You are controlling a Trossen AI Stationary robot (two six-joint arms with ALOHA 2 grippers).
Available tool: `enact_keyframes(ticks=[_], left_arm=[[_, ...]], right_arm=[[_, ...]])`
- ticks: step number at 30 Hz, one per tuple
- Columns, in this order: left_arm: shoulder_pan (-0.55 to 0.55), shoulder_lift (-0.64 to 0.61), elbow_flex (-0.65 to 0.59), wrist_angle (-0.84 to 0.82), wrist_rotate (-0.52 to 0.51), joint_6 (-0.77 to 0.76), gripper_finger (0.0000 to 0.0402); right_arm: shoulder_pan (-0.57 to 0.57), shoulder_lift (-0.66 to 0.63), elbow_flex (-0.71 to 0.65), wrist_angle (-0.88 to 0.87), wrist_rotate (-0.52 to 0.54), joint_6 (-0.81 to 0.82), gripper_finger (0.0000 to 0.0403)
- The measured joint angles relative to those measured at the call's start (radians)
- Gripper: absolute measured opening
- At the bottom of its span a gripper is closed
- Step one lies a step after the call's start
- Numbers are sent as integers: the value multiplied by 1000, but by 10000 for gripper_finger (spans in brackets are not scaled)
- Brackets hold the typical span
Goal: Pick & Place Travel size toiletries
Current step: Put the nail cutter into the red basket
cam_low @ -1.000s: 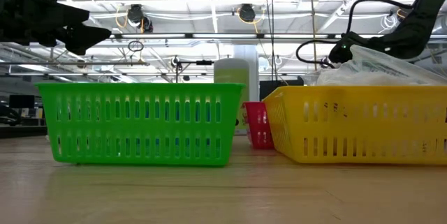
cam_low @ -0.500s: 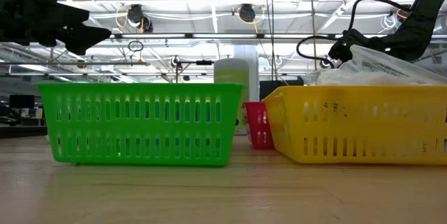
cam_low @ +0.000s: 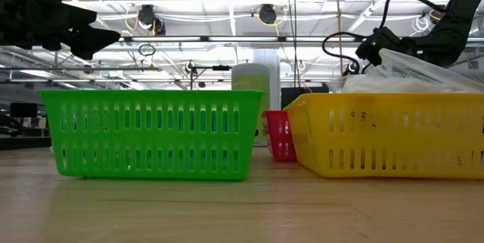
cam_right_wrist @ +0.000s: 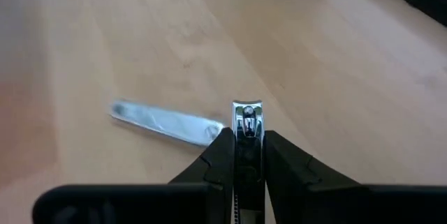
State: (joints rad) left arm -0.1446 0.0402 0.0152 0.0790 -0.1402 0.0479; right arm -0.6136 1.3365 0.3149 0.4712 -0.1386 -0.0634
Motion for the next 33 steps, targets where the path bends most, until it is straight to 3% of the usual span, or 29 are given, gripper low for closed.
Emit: enact_keyframes(ticks=[8, 13, 17, 22, 26, 33], left_arm=[[0, 0, 0, 0, 0, 0, 347], [0, 0, 0, 0, 0, 0, 347], [0, 0, 0, 0, 0, 0, 347], [0, 0, 0, 0, 0, 0, 347], [0, 0, 0, 0, 0, 0, 347], [0, 0, 0, 0, 0, 0, 347]], right_arm=[[19, -1, 2, 120, -171, 65, 46], [105, -1, 2, 193, -253, 92, 46], [207, -1, 2, 247, -259, 132, 46], [361, -1, 2, 319, -240, 183, 46], [499, -1, 7, 350, -138, 187, 46], [669, -2, 111, 207, 11, 169, 46]])
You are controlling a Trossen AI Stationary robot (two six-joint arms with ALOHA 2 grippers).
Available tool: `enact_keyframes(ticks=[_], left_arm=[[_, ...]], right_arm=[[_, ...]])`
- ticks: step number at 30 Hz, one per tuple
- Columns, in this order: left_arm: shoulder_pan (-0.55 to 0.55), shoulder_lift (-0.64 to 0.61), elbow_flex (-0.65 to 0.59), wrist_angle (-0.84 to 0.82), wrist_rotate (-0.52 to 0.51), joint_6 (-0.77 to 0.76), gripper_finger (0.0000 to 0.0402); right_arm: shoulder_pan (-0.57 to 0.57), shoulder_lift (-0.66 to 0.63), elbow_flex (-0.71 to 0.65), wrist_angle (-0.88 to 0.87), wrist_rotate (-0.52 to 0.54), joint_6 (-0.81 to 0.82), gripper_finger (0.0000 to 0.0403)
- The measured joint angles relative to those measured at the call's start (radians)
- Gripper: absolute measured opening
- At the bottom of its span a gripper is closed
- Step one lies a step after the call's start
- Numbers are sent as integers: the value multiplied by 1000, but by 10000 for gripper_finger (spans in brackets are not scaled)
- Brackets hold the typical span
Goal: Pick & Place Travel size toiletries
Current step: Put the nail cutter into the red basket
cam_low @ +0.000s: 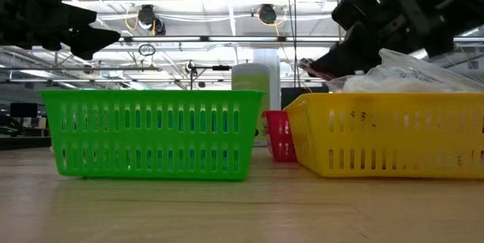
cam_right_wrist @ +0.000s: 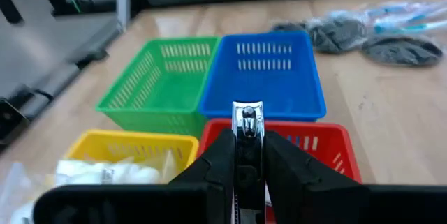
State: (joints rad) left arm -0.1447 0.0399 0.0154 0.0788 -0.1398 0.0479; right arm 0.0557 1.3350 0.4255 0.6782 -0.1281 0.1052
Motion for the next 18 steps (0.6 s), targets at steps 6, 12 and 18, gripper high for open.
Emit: enact_keyframes(ticks=[6, 12, 18], left_arm=[[0, 0, 0, 0, 0, 0, 347], [0, 0, 0, 0, 0, 0, 347], [0, 0, 0, 1, 0, 0, 347]], right_arm=[[46, 29, 80, -190, 132, -35, 46], [36, 98, 79, -201, 155, -6, 46], [31, 125, 79, -190, 154, -12, 48]])
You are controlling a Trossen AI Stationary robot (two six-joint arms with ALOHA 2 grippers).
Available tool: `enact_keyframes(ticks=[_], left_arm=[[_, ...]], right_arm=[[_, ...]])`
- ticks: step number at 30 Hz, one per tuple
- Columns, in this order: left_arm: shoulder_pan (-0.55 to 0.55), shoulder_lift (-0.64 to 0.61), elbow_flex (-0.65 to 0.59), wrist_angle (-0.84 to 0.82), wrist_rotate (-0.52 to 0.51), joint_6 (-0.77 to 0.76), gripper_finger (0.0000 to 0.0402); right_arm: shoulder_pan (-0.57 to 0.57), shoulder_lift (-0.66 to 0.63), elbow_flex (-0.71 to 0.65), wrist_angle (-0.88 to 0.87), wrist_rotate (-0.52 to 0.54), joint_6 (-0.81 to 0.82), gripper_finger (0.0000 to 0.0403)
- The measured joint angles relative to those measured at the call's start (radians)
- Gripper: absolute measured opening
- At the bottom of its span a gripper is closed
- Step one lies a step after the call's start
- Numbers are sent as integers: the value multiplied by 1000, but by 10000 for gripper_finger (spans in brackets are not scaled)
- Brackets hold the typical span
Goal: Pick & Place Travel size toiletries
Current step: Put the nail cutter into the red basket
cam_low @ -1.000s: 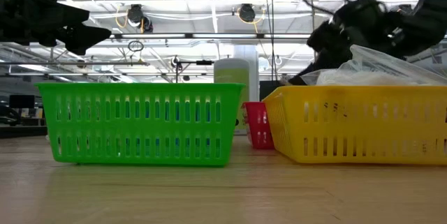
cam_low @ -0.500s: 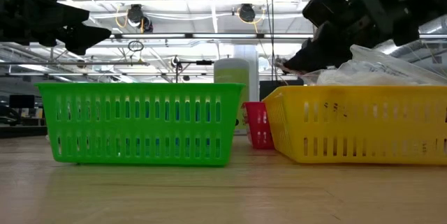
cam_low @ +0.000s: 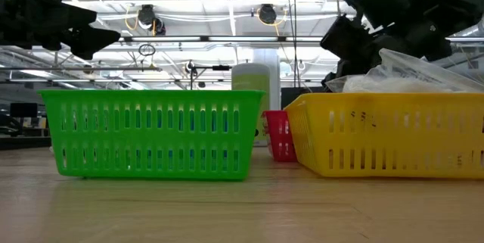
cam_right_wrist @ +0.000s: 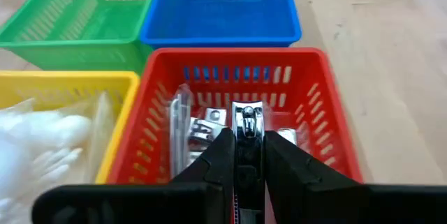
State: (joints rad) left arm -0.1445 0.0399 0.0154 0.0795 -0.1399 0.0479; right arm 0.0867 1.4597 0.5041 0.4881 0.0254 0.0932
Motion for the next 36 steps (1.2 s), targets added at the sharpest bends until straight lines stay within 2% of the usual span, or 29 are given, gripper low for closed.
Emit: enact_keyframes(ticks=[9, 31, 36], left_arm=[[0, 0, 0, -1, 0, 0, 347], [0, 0, 0, -1, 0, 0, 347], [0, 0, 0, -1, 0, 0, 347]], right_arm=[[-7, 0, 0, -7, -2, -1, 53], [-7, 0, 0, 22, -1, 13, 111], [-33, -40, 0, 46, 52, -7, 119]])
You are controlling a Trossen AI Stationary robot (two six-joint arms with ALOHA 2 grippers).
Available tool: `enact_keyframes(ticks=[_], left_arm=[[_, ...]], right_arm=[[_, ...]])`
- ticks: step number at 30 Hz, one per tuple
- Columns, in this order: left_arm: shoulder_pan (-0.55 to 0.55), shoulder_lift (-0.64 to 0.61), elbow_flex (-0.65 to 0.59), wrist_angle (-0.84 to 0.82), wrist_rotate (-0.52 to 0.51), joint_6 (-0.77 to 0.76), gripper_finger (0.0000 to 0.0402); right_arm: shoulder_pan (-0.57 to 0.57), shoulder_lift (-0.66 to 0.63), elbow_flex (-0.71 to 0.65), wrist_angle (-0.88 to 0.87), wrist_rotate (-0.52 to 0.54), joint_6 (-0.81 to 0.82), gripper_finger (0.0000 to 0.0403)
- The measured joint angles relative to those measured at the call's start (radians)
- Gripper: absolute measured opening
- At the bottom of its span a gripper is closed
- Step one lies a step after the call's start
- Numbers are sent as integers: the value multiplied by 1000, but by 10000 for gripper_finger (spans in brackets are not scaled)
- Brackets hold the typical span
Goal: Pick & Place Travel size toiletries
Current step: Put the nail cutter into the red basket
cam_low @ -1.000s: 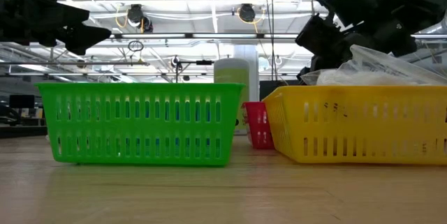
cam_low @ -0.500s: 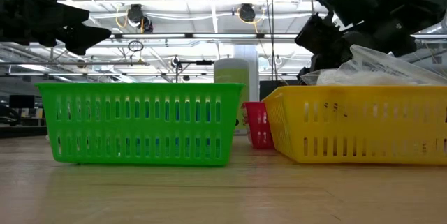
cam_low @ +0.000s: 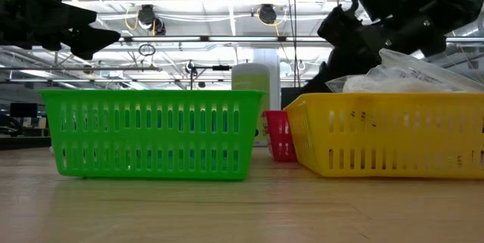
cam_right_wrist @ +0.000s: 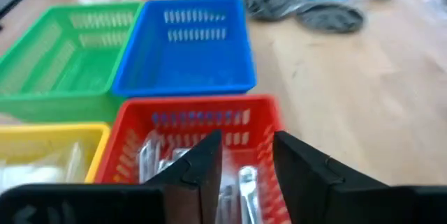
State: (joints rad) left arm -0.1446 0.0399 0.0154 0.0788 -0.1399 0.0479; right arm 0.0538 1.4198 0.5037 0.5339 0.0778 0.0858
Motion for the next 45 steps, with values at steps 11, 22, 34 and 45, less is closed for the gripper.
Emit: enact_keyframes(ticks=[11, 22, 34, 45], left_arm=[[0, 0, 0, 0, 0, 0, 347], [0, 0, 0, 0, 0, 0, 347], [0, 0, 0, 0, 0, 0, 347], [0, 0, 0, 0, 0, 0, 347]], right_arm=[[-288, -94, 0, -158, 3, -49, 171], [-502, 44, -2, -198, -140, -124, 186], [-513, 99, 1, -245, -213, -364, 178], [-513, 79, 3, -423, -205, -198, 171]])
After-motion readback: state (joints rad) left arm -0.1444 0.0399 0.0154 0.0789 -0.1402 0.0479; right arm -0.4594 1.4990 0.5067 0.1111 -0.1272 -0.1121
